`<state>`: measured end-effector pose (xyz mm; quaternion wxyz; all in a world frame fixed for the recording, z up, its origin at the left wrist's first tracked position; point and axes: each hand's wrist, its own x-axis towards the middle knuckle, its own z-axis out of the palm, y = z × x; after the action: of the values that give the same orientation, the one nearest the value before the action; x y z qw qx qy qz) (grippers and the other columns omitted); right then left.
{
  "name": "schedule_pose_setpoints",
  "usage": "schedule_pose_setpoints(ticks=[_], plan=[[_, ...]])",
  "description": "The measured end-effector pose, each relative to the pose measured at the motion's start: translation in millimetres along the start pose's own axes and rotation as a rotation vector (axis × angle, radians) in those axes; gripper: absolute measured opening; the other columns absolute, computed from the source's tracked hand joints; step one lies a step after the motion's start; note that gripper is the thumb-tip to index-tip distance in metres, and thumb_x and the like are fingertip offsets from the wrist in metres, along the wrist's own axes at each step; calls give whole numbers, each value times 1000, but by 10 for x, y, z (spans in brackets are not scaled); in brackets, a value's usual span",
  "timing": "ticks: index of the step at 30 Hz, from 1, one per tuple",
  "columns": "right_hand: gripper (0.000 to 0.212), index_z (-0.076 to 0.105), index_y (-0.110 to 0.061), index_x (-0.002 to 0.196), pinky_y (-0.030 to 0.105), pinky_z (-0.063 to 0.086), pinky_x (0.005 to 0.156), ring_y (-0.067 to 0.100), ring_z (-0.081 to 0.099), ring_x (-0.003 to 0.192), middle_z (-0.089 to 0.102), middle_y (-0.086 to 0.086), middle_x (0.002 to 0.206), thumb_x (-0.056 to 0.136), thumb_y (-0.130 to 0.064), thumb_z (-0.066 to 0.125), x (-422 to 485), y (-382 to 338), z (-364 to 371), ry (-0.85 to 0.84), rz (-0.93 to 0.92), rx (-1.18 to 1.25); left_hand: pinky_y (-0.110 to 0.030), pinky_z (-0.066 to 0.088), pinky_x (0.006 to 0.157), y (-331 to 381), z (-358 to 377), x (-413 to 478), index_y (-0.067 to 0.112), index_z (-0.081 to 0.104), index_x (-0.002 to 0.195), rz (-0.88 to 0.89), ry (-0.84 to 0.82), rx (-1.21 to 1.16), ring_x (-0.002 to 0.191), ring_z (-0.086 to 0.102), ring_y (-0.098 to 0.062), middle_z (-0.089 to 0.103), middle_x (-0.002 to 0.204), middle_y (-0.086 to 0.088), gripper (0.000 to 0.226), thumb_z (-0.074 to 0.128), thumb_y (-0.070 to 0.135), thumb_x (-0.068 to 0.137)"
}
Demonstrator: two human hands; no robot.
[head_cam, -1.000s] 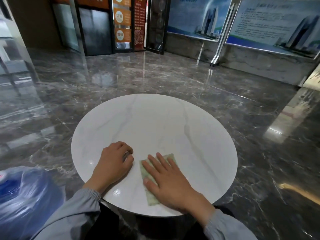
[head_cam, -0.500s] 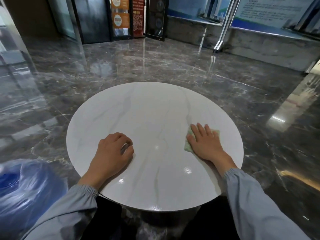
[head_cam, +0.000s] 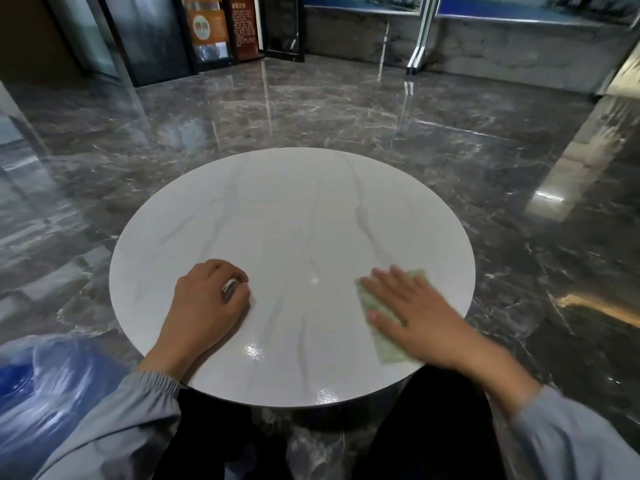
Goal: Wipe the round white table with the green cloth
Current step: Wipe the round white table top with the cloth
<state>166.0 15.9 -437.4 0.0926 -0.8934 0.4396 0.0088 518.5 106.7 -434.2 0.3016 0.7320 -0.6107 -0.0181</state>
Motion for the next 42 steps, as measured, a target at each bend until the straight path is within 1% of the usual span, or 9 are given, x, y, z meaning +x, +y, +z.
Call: schedule_pose_setpoints(ticks=[5,12,15,19,25,31,34,39,42], plan=[[65,0,-39,166,45,-4,128,16,-12,159,-6,-9,174,106,-59,17,463,336,-180,6,298,35,-46,49,92,31,-20,-7,19,75,93,-8,0,9,102,64,-27,70,102,1,22,57,30,87],[69,-1,-43,165,41,-14,126,7,-26,155,-13,-18,171,101,-69,5,-145,-902,206,43,-104,30,-47,48,94,95,-61,-26,16,76,95,-21,-14,5,104,64,-29,71,104,-1,24,57,29,87],[65,1,-49,163,34,-16,125,3,-22,155,-11,-23,170,103,-70,11,-413,-882,256,53,-187,33,-45,47,94,70,-50,-20,18,76,95,-11,-15,10,104,64,-29,71,105,0,24,57,30,87],[61,0,-52,160,29,-11,125,7,-14,158,-6,-20,170,104,-65,21,-285,-169,43,64,29,-9,-42,46,95,38,-34,-11,19,75,95,-9,-14,0,105,63,-26,70,105,2,23,57,31,88],[64,-6,-39,165,46,-6,128,16,-17,158,-12,-10,173,106,-57,13,94,101,-101,-15,340,9,-42,46,94,29,-16,-5,21,75,95,-16,-9,-14,105,62,-25,70,104,3,22,57,31,88],[68,-6,-44,164,40,-21,123,10,-28,155,-15,-16,171,101,-67,7,35,-1179,270,41,-158,10,-39,45,93,33,-32,-12,20,75,94,-17,-11,-26,104,62,-22,70,103,5,23,56,31,88],[68,-4,-51,161,34,-19,123,2,-25,154,-12,-23,169,99,-74,9,107,-1074,243,15,-265,50,-40,46,93,18,-44,-18,20,74,93,-4,-5,-39,102,62,-20,69,102,6,21,57,31,89],[64,6,-41,165,42,3,127,16,-4,160,2,-10,174,106,-62,20,764,34,-95,51,122,9,-35,44,91,-12,-24,-25,22,73,92,30,24,-61,99,61,-15,67,99,9,7,67,20,92],[65,7,-35,166,49,3,127,25,-2,161,2,-3,175,107,-59,19,1169,419,-303,36,375,15,-32,44,92,-30,1,-20,21,73,95,11,50,-98,100,59,-14,66,100,9,10,71,12,92]])
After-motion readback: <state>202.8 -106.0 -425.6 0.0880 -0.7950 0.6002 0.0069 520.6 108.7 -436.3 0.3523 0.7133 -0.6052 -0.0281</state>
